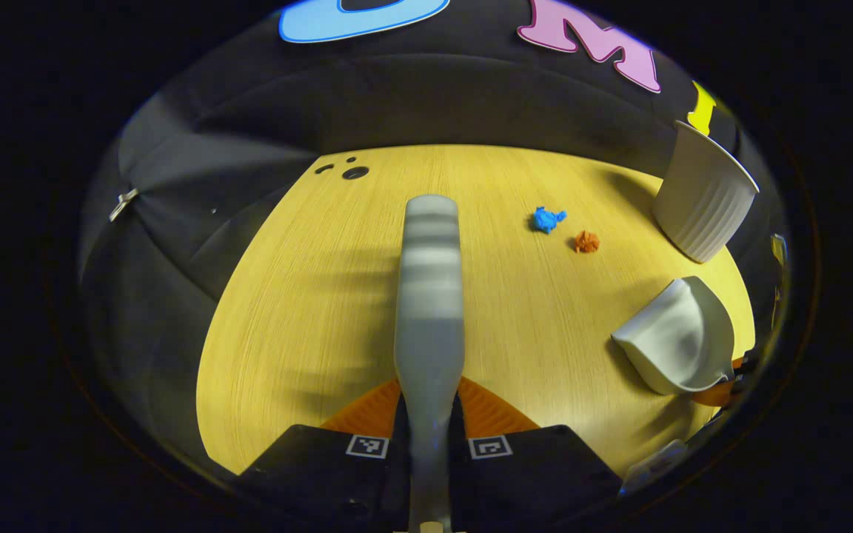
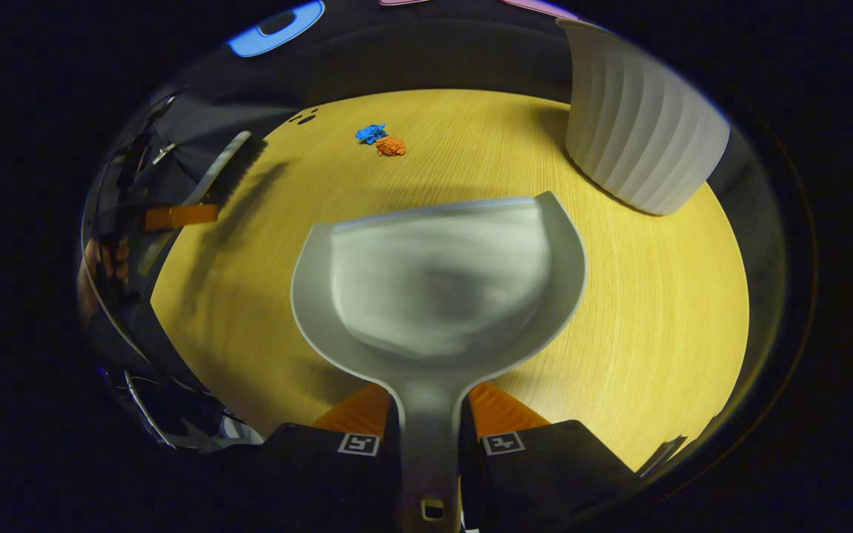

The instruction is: Pick up the small broom and dustpan from the desktop, sweep the trash into the dustpan with the broom, and then empty the trash into the garbage bin.

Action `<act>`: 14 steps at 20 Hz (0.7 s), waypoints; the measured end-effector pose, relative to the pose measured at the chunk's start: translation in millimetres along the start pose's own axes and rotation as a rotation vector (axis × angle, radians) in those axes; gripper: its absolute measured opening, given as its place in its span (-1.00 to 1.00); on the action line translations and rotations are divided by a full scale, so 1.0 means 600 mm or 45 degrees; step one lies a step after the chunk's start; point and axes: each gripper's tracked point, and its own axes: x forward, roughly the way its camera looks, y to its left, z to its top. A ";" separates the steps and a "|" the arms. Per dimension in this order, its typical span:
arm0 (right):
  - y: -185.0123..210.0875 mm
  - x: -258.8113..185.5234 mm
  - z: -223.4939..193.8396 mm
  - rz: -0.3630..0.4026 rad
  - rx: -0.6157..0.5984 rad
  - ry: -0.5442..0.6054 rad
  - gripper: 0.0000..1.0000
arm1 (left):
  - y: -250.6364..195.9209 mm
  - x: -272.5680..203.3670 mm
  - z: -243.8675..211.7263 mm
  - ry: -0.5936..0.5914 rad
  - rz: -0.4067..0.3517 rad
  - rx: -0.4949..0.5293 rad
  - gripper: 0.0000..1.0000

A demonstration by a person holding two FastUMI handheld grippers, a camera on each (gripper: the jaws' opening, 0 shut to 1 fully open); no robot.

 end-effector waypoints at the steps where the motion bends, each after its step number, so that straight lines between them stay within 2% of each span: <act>1: -0.006 -0.007 0.002 -0.001 -0.010 -0.005 -0.29 | 0.009 0.016 0.020 0.008 0.002 0.034 -0.54; 3: -0.015 -0.018 0.004 -0.003 -0.014 -0.001 -0.30 | 0.026 0.048 0.060 0.021 0.015 0.125 -0.51; 7: -0.028 -0.041 0.024 -0.026 -0.005 -0.035 -0.29 | 0.003 0.111 0.131 0.042 -0.044 0.196 -0.53; 13: -0.035 -0.037 0.031 -0.016 -0.007 -0.001 -0.22 | -0.070 0.188 0.183 0.084 -0.087 0.519 -0.51; 14: -0.037 -0.034 0.029 -0.013 -0.011 0.003 -0.30 | -0.079 0.197 0.190 0.086 -0.088 0.569 -0.53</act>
